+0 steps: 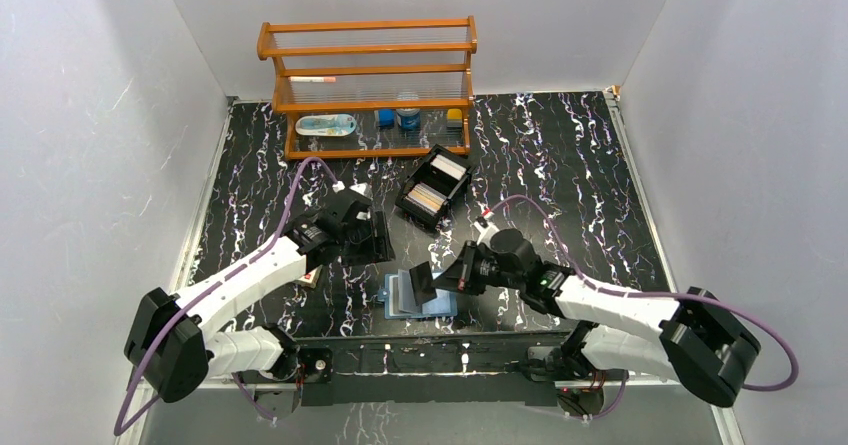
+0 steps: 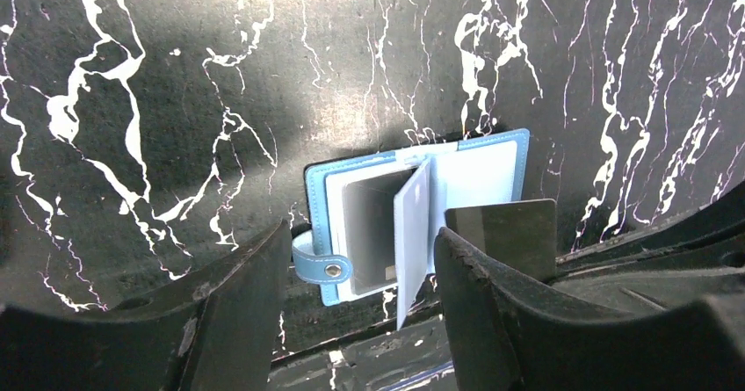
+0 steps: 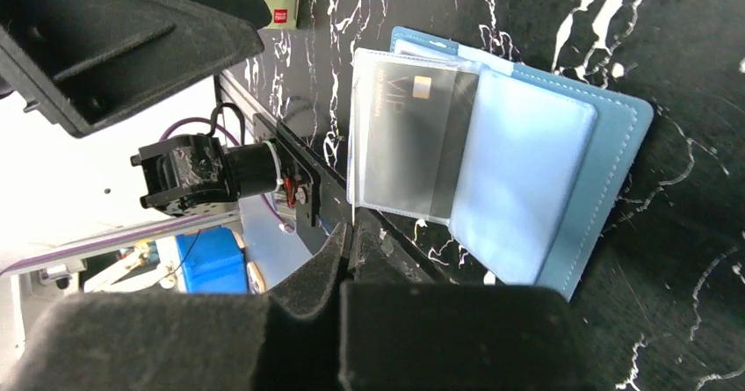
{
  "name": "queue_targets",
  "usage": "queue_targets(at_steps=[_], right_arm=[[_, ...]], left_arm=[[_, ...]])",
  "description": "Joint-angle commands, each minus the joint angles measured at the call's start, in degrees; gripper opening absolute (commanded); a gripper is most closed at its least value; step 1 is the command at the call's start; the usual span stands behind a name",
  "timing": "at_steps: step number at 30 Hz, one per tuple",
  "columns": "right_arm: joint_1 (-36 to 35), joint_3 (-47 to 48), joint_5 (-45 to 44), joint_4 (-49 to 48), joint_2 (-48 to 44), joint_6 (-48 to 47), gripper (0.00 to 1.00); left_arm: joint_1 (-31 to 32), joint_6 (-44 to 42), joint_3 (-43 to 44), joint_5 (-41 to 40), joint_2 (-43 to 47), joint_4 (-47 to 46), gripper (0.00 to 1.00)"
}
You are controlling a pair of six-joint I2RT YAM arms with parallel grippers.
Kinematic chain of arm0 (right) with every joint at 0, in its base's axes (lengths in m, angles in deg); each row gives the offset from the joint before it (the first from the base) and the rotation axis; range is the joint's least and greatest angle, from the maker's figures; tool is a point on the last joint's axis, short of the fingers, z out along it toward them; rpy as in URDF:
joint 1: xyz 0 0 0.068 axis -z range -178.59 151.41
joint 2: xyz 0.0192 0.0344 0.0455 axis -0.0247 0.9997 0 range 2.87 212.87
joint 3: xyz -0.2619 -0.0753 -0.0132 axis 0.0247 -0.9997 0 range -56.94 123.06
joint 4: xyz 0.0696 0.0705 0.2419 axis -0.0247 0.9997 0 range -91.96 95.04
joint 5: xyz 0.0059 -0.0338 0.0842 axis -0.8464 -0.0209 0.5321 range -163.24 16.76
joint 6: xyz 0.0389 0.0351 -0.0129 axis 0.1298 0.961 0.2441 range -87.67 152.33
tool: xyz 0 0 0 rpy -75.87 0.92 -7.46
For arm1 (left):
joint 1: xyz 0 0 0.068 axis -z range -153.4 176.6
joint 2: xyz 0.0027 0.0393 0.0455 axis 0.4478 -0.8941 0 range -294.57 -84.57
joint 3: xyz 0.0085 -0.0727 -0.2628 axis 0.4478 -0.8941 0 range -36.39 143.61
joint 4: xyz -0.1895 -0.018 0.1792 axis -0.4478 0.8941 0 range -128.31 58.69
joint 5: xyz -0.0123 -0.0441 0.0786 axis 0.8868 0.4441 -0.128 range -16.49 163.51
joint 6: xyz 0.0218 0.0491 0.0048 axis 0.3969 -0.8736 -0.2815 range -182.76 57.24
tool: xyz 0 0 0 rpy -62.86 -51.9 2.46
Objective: Put the credit cards into the card holder
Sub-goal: Turn over the card slot in the card holder.
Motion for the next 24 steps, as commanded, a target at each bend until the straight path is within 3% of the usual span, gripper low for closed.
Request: queue_targets(at_steps=[1, 6, 11, 16, 19, 22, 24], right_arm=[[-1.2, 5.5, -0.5, -1.7, 4.1, -2.5, 0.0], [-1.2, 3.2, -6.8, -0.2, 1.6, -5.8, 0.0], [-1.2, 2.4, -5.3, -1.9, 4.4, -5.3, 0.0], [-1.2, 1.0, -4.7, -5.8, 6.9, -3.8, 0.0], [-1.1, -1.4, -4.9, -5.7, 7.8, -3.7, 0.0], [-1.2, -1.8, -4.3, -6.0, 8.3, -3.8, 0.0], [-1.2, -2.3, -4.6, -5.9, 7.7, -4.0, 0.0]], left_arm=[[-0.7, -4.0, 0.9, 4.6, 1.7, 2.4, 0.59], [-0.7, -6.7, -0.3, 11.7, 0.4, 0.2, 0.53], [-0.6, -7.9, -1.5, 15.8, -2.6, -1.5, 0.44], [-0.6, -9.0, -4.6, 15.4, -4.3, -3.7, 0.58], [-0.6, -8.5, -7.2, 17.9, -6.4, -6.8, 0.59], [-0.6, -7.8, -8.5, 15.2, -7.9, -6.5, 0.5], [-0.6, -7.9, -8.5, 10.7, -8.3, -4.2, 0.34]])
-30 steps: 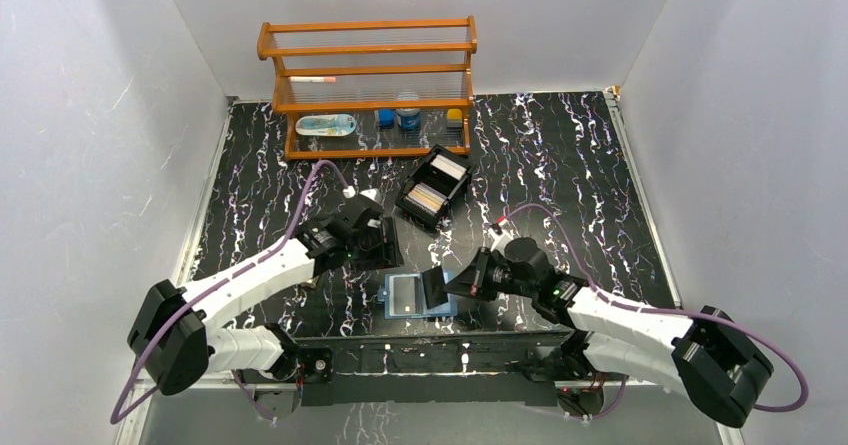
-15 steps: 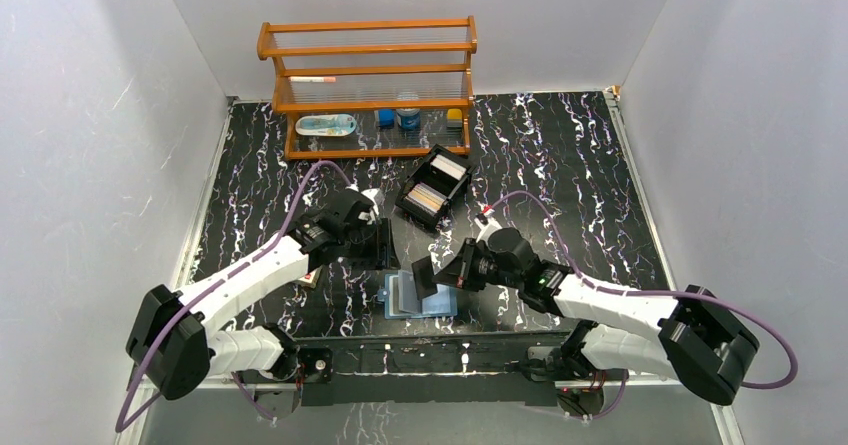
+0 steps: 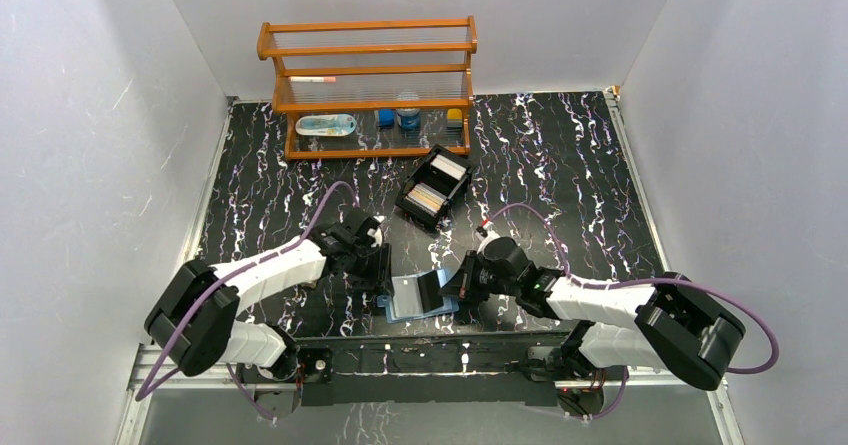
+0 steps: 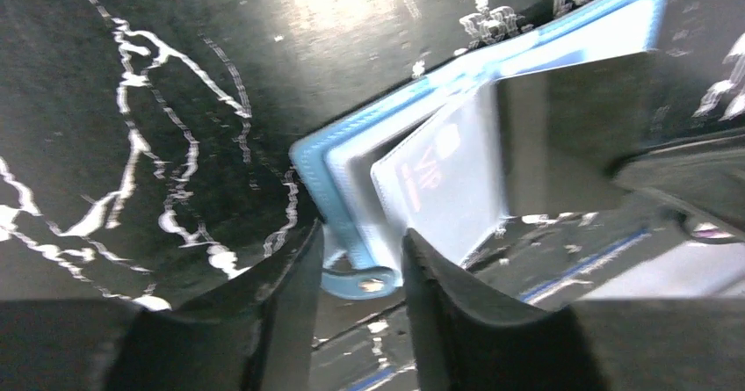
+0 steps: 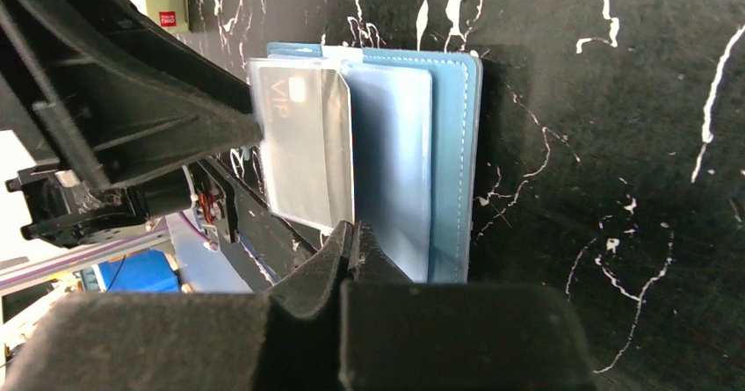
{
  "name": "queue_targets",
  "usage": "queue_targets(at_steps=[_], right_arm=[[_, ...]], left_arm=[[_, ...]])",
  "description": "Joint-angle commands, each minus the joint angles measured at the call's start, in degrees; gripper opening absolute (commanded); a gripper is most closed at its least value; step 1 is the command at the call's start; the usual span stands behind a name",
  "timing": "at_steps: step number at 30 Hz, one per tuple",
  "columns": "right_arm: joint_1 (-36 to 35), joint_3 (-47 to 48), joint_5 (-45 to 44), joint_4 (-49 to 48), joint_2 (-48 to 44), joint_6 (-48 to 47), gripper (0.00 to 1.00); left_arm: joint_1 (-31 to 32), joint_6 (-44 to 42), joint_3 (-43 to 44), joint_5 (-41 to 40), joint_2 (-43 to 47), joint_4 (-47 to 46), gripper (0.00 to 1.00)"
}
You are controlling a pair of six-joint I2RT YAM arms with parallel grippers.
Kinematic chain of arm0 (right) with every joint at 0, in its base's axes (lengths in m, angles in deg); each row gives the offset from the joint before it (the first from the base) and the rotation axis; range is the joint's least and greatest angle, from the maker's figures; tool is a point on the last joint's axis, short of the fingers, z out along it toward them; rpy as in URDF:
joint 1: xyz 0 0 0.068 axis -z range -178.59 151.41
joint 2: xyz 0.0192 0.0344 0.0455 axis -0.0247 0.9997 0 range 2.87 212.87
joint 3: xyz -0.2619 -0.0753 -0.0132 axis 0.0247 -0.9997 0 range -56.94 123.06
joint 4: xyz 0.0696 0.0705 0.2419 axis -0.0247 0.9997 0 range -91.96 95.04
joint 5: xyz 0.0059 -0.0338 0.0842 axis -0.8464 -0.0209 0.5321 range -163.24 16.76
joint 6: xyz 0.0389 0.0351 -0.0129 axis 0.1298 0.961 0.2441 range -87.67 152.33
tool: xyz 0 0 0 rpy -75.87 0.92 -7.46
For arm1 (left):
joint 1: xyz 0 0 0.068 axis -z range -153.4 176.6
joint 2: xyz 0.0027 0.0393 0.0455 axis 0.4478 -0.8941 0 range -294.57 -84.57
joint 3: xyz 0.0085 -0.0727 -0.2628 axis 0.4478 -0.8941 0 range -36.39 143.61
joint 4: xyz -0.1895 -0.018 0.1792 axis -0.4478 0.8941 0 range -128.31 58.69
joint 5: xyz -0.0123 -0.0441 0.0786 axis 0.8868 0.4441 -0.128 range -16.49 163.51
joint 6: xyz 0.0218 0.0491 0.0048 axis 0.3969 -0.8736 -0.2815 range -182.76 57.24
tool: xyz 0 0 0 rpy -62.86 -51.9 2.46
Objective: Put the credit cards into the card holder
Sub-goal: Turn over the card slot in the card holder.
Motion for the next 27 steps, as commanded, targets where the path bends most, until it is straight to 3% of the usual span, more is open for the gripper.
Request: queue_targets(at_steps=[1, 11, 16, 22, 27], right_arm=[[-0.1, -1.0, -0.3, -3.3, -0.6, -0.1, 0.0], [-0.1, -4.1, 4.4, -14.2, 4.5, 1.1, 0.0], [-0.1, -4.3, 5.6, -15.6, 5.4, 1.2, 0.0], [-0.1, -5.1, 3.9, -12.8, 1.8, 1.1, 0.0], [-0.1, -4.2, 3.8, -10.9, 1.0, 0.9, 0.0]], left_arm=[[-0.1, -0.8, -0.5, -5.5, -0.6, 2.8, 0.3], [0.0, -1.8, -0.7, -5.1, -3.4, 2.3, 0.26], [0.0, 0.4, -0.6, -7.3, -0.6, 3.3, 0.26], [0.0, 1.6, 2.6, -5.2, 4.8, 4.6, 0.53], [0.0, 0.1, 0.9, -1.3, 5.9, 0.5, 0.56]])
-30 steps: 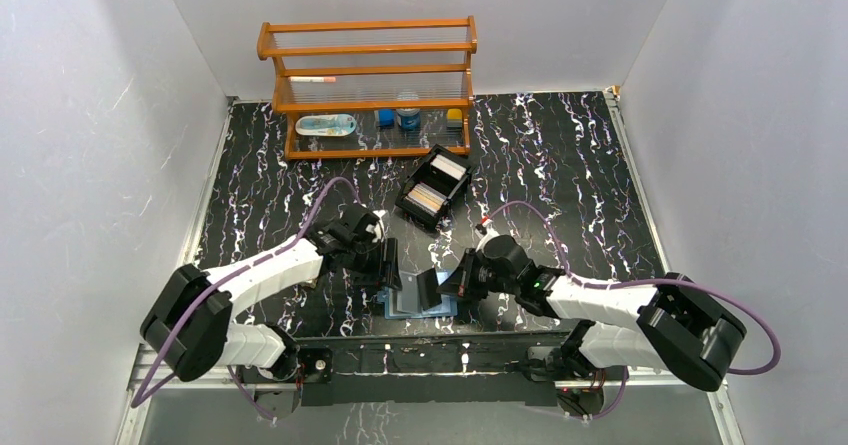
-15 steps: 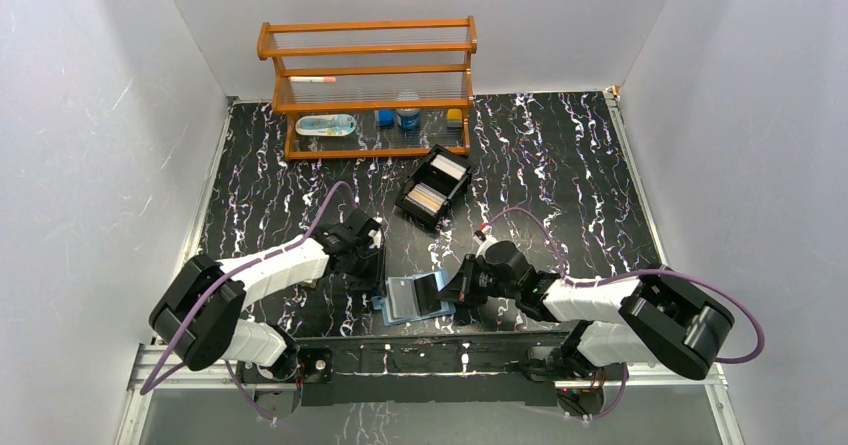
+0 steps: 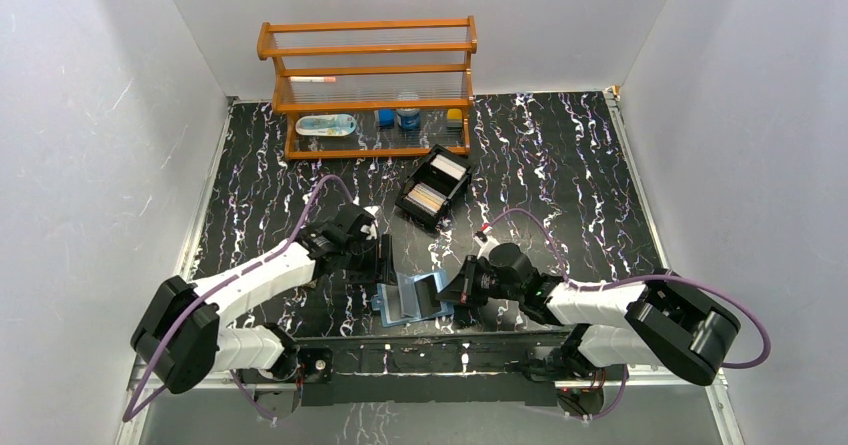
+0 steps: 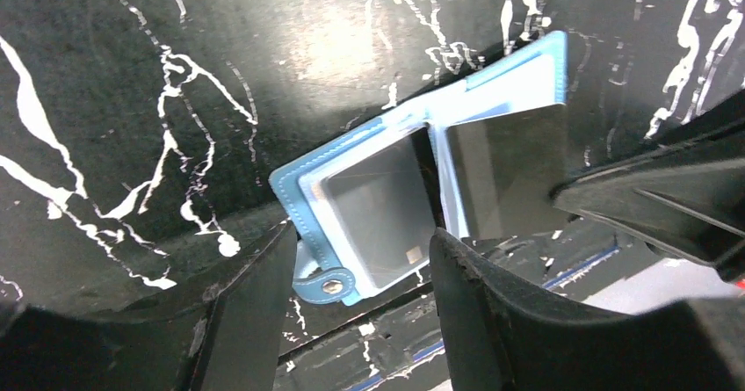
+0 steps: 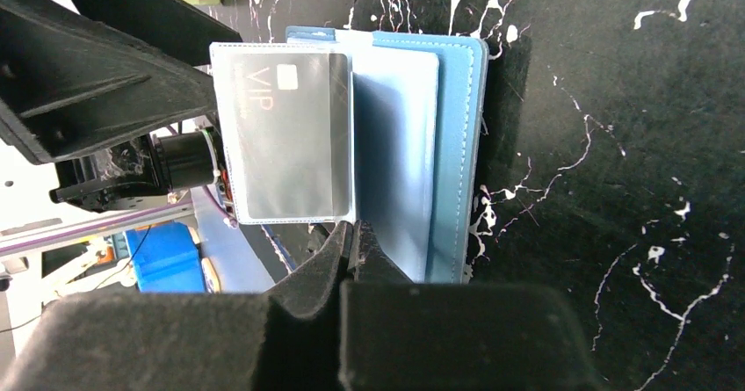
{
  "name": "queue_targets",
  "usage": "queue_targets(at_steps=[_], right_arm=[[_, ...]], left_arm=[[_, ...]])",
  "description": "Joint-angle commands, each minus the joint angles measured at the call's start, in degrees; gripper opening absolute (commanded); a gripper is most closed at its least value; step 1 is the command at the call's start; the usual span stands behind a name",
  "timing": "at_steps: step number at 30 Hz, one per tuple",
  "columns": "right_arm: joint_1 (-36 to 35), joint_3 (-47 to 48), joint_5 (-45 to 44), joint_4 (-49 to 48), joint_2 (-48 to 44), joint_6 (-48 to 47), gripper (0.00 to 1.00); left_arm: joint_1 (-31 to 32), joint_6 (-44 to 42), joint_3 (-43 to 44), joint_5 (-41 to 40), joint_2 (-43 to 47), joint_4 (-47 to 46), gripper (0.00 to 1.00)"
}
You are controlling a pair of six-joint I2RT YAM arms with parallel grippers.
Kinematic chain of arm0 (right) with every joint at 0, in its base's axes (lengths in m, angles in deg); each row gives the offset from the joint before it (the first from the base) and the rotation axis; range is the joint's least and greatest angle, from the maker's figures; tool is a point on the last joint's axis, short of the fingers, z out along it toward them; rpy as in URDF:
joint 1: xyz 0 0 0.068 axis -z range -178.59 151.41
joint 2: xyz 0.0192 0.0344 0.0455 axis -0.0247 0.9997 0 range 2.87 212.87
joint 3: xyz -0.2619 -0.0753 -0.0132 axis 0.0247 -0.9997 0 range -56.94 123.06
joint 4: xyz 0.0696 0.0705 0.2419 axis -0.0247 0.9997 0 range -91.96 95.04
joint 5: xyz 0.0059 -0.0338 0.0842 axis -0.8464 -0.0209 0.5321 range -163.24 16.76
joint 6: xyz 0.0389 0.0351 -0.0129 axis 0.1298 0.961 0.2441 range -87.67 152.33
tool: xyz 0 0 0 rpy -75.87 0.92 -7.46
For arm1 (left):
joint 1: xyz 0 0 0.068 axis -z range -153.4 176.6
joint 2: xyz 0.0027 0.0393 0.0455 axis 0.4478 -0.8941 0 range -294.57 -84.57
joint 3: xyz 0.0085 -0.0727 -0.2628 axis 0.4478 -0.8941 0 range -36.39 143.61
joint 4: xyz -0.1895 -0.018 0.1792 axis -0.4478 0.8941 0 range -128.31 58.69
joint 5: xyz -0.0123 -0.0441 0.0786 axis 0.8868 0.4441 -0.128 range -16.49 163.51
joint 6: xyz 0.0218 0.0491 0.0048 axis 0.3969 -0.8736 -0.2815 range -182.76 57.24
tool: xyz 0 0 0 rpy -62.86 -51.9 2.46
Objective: Put the credit cards into the card holder
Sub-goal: Turn over the card slot in the card holder.
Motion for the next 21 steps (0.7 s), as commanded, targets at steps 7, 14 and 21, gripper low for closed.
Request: queue_targets(at_steps=[7, 14, 21], right_arm=[[-0.1, 2.2, 0.0, 1.7, -0.7, -1.1, 0.0], [-0.1, 3.6, 0.0, 3.1, 0.8, -0.9, 0.0], [-0.2, 4.1, 0.2, 3.1, 1.0, -1.0, 0.0]], left_arm=[[0.0, -0.9, -0.5, 0.0, -0.4, 0.2, 0.58], [-0.1, 1.2, -0.7, -4.7, 7.1, 1.1, 0.59], [-0.1, 1.5, -2.7, -1.0, 7.4, -3.1, 0.63]])
